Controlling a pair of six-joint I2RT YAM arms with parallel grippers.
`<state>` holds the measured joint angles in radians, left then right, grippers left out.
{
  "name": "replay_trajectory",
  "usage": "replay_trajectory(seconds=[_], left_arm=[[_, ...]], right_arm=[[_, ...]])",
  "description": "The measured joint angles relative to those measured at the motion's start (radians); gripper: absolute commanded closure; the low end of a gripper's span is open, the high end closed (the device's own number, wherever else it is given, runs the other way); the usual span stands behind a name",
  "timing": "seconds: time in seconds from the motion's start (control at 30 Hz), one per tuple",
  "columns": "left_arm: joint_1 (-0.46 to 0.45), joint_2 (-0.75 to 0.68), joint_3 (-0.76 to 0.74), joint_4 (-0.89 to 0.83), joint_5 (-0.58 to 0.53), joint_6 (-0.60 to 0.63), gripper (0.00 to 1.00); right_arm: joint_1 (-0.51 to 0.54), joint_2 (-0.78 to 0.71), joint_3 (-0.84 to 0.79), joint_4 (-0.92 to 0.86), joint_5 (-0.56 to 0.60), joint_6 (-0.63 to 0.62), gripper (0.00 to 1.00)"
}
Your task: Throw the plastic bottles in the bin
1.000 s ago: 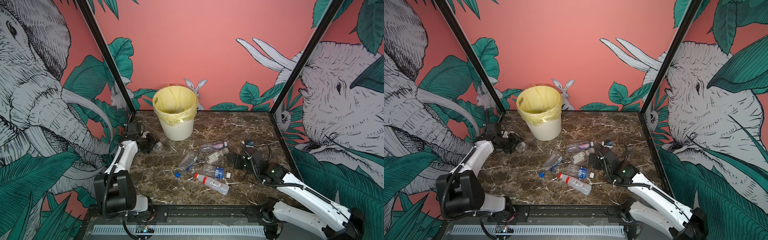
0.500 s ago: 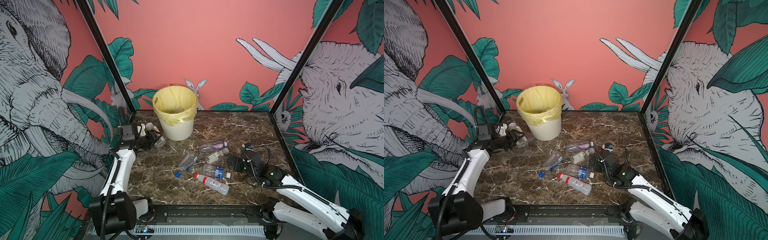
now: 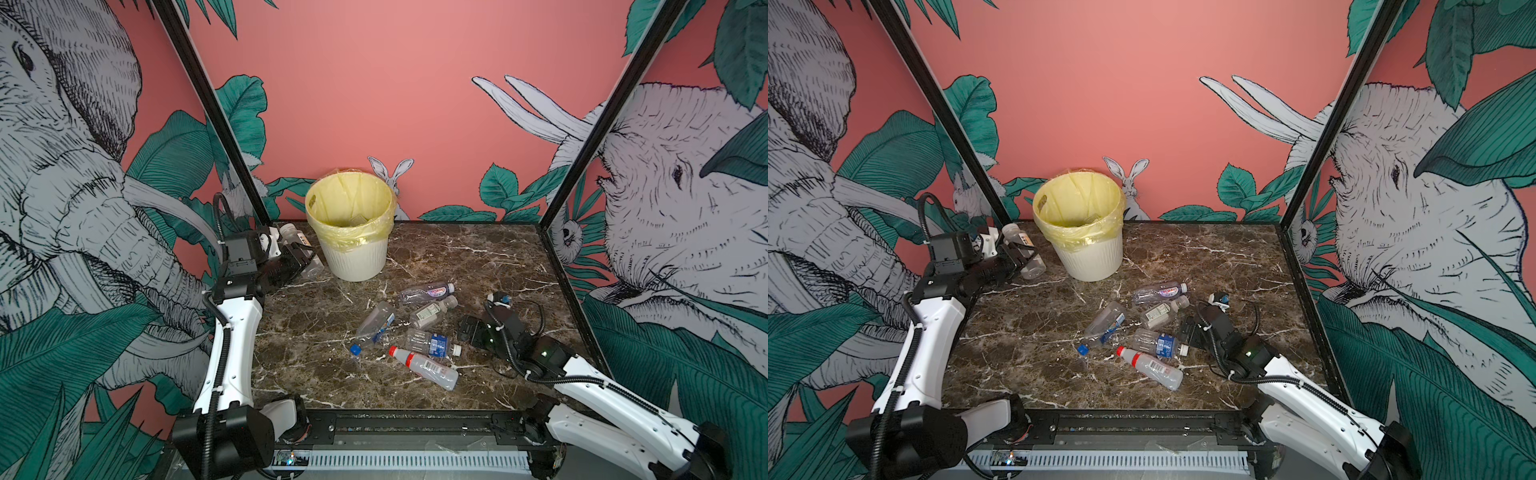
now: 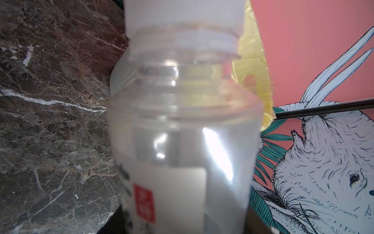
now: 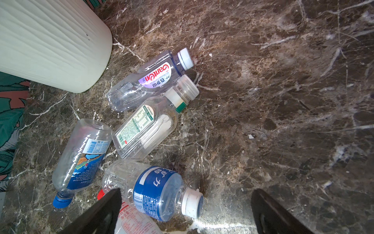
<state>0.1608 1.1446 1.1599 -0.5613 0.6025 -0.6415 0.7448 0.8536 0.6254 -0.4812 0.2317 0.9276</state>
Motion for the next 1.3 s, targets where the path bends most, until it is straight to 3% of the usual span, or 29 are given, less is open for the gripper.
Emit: replay_trajectory(seconds=[0.17, 0.37, 0.5, 0.53, 0.63, 0.7, 0.73, 0.77, 0.9, 1.1, 1.3], left_arm=[[0.000, -0.050, 0.014, -0.023, -0.040, 0.001, 0.95], [-0.007, 0.047, 0.255, -0.006, -0.047, -0.015, 0.90], [-0.097, 0.173, 0.406, 0.037, -0.096, -0.046, 0.89], [-0.133, 0.222, 0.461, 0.036, -0.112, -0.047, 0.82], [-0.225, 0.402, 0.652, 0.031, -0.163, -0.043, 0.37], [-0.259, 0.518, 0.773, 0.015, -0.170, -0.036, 0.21], [-0.268, 0.572, 0.827, 0.005, -0.173, -0.033, 0.06], [-0.272, 0.605, 0.859, -0.003, -0.175, -0.032, 0.01], [-0.269, 0.650, 0.906, -0.060, -0.206, -0.030, 0.01], [-0.263, 0.579, 1.010, -0.114, -0.211, 0.000, 0.00], [-0.264, 0.338, 0.827, -0.080, -0.180, 0.023, 0.00]], right_arm=[[0.000, -0.001, 0.045, -0.009, 0.022, -0.016, 0.01], [0.000, -0.027, 0.028, -0.001, 0.027, -0.013, 0.01], [0.000, -0.041, 0.026, -0.002, 0.027, 0.000, 0.01], [0.000, -0.048, 0.026, -0.003, 0.027, 0.005, 0.01], [0.000, -0.072, 0.026, -0.004, 0.027, 0.016, 0.01], [0.000, -0.088, 0.026, -0.009, 0.026, 0.021, 0.01], [0.000, -0.096, 0.026, -0.013, 0.026, 0.024, 0.01], [0.000, -0.101, 0.026, -0.016, 0.026, 0.027, 0.01], [0.000, -0.115, 0.026, -0.042, 0.018, 0.027, 0.01], [0.000, -0.114, 0.027, -0.081, -0.002, 0.007, 0.01], [0.000, -0.114, 0.027, -0.085, -0.020, -0.041, 0.01]])
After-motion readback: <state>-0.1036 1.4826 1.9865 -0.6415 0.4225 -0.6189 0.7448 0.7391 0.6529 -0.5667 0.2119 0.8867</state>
